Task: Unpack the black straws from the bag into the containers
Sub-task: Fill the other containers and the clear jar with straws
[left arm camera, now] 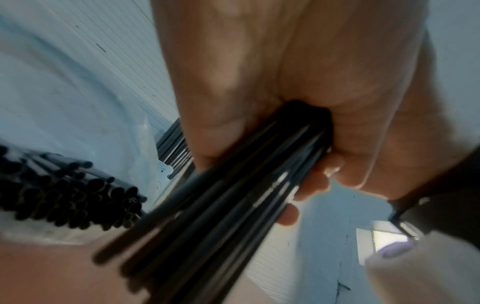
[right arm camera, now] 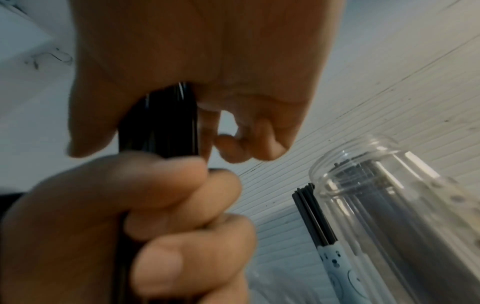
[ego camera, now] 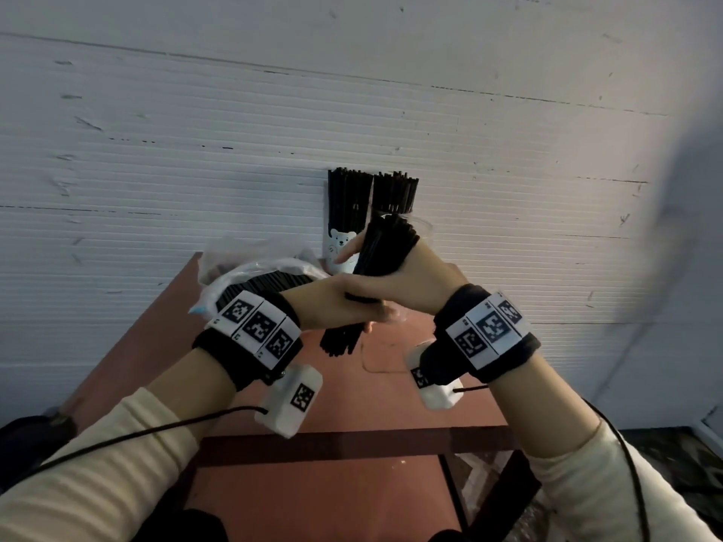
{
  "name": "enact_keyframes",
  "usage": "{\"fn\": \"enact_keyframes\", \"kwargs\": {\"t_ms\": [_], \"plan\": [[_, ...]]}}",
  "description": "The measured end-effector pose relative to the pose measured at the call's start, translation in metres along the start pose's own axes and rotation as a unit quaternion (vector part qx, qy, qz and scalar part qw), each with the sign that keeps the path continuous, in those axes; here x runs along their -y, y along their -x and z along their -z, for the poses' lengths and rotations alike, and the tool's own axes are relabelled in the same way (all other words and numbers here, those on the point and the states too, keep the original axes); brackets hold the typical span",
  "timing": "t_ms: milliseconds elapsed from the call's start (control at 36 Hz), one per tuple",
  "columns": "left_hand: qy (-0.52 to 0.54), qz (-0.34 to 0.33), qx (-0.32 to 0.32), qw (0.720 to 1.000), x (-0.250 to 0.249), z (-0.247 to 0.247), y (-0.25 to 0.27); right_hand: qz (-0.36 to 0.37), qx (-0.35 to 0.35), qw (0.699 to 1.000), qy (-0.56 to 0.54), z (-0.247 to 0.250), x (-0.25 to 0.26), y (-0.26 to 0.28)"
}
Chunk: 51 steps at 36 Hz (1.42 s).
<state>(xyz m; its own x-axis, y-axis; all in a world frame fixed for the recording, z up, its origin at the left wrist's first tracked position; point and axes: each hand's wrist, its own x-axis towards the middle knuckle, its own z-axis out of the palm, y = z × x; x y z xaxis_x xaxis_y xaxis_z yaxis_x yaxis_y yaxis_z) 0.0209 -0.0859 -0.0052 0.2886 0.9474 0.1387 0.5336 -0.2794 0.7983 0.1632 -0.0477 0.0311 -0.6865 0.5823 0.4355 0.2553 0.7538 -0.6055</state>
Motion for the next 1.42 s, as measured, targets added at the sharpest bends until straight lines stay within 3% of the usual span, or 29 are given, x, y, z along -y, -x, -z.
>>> {"fn": "enact_keyframes", "kwargs": {"t_ms": [111, 194, 361, 417, 528, 667, 806, 917, 972, 1167, 1305, 1417], "plan": [[0.026, -0.031, -0.021, 0.999, -0.011, -0.004, -0.017, 0.019, -0.090, 0.995, -0.025, 0.006, 0.002, -0.002], [0.073, -0.061, -0.075, 0.993, -0.016, -0.004, -0.032, 0.020, -0.136, 0.989, -0.051, 0.025, 0.008, -0.009], [0.077, -0.044, -0.269, 0.959, -0.014, 0.005, -0.065, 0.025, -0.305, 0.949, -0.074, 0.078, 0.009, -0.033], [0.062, 0.004, -0.276, 0.959, -0.006, 0.006, -0.078, 0.010, -0.345, 0.936, -0.070, 0.092, 0.004, -0.042], [0.054, 0.092, -0.218, 0.970, 0.008, 0.004, -0.095, -0.023, -0.377, 0.923, -0.066, 0.103, -0.011, -0.058], [0.036, 0.143, -0.196, 0.969, 0.020, 0.002, -0.107, -0.067, -0.330, 0.942, -0.013, 0.099, -0.034, -0.077], [0.026, 0.135, -0.204, 0.969, 0.026, 0.002, -0.104, -0.180, -0.158, 0.971, 0.008, 0.089, -0.057, -0.092], [0.003, 0.120, -0.182, 0.976, 0.024, 0.005, -0.100, -0.270, -0.007, 0.961, 0.052, 0.079, -0.073, -0.097], [-0.002, 0.109, -0.175, 0.978, 0.024, 0.007, -0.098, -0.302, 0.033, 0.949, 0.080, 0.077, -0.074, -0.094], [0.016, 0.076, -0.176, 0.981, 0.024, 0.007, -0.093, -0.279, 0.051, 0.958, 0.045, 0.079, -0.055, -0.081], [0.048, 0.083, -0.168, 0.981, 0.020, -0.001, -0.092, -0.236, 0.027, 0.955, 0.178, 0.083, -0.041, -0.066], [0.021, 0.104, -0.173, 0.979, 0.018, -0.002, -0.083, -0.181, -0.063, 0.956, 0.222, 0.079, -0.035, -0.057]]}}
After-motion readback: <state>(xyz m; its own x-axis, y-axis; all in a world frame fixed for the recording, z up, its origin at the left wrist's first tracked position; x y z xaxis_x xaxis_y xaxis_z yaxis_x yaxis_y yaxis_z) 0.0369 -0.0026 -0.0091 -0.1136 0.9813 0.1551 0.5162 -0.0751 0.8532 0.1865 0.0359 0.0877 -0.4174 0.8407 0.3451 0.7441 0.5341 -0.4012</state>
